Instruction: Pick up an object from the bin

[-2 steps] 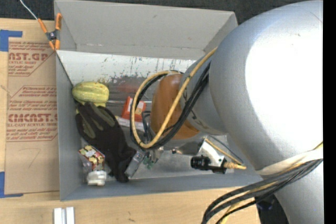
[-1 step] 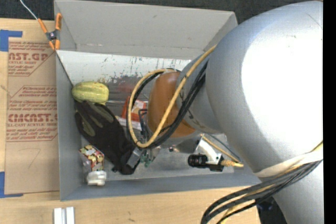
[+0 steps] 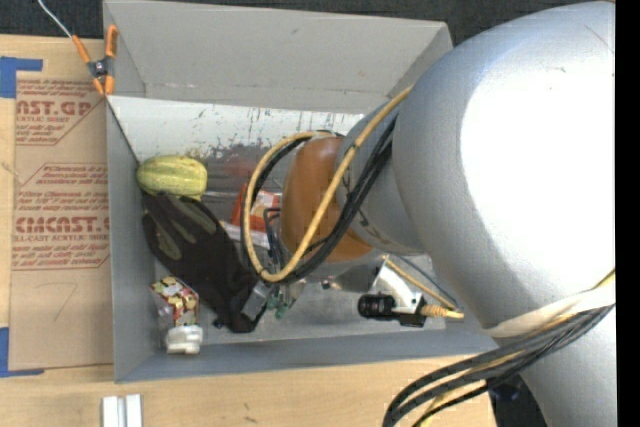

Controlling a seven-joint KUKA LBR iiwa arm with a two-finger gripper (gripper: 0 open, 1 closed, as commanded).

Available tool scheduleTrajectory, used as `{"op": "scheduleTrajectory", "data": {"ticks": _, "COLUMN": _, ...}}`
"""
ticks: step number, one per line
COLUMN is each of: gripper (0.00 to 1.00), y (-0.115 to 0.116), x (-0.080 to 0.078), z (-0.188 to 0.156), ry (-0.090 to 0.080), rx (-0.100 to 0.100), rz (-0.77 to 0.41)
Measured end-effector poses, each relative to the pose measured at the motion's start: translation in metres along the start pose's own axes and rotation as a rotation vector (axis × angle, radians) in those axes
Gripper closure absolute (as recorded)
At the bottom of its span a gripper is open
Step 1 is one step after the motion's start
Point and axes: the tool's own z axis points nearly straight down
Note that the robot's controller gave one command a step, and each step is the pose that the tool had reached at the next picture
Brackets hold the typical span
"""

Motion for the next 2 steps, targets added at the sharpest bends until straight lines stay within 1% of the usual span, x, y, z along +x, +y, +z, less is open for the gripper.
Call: {"op": "scheduleTrajectory", "data": {"ticks": 2, "gripper": 1.0, "y": 0.0, "x": 0.0, "z": 0.0, "ry": 0.0, "rx": 0.0, "rz": 0.0}}
